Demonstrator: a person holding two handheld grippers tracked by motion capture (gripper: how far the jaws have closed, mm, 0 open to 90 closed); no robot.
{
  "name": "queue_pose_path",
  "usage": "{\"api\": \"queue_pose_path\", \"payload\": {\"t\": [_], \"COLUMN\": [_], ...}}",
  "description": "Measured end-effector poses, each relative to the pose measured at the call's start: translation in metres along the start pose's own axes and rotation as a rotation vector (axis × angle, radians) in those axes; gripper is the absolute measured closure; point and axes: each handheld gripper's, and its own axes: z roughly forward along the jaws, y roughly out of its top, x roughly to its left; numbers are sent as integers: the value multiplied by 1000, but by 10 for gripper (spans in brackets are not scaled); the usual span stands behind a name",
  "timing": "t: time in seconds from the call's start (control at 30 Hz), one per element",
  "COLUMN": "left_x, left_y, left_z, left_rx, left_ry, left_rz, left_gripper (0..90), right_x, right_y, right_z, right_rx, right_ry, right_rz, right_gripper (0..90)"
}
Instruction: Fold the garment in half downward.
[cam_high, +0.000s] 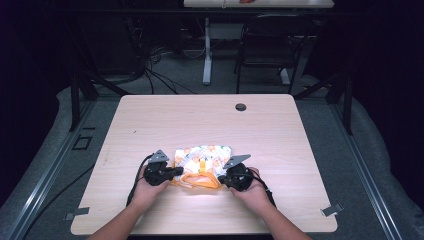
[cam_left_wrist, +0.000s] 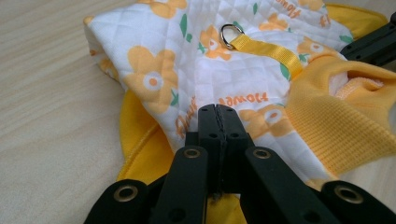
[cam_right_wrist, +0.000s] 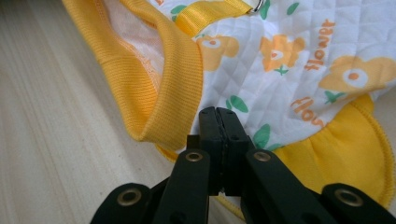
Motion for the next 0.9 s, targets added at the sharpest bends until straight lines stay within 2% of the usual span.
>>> {"api": "queue_pose_path", "payload": {"t": [0.3,0.53,0.67,0.8,0.9], "left_x": [1,0,-6,-10,-14], "left_y": [1,3,4,5,7], "left_z": [1,-3,-11,-23,-32], "left_rx": [-12,-15,-18,-37,-38], "left_ry": [18,9,17,13,21], "left_rz": [-24,-34,-14,-17,2], "left_gripper": [899,896,873,850,835], "right_x": [-3,-1,2,8,11], "right_y": [4,6,8,8,7], "right_z": [3,-2,-10,-21,-29], "right_rx": [1,-7,-29,-66,-90], "right_ry": [-23,-19,-23,-19,-11], "right_rz": [10,15,10,-3,-2], "right_gripper": [900,887,869,842,830]}}
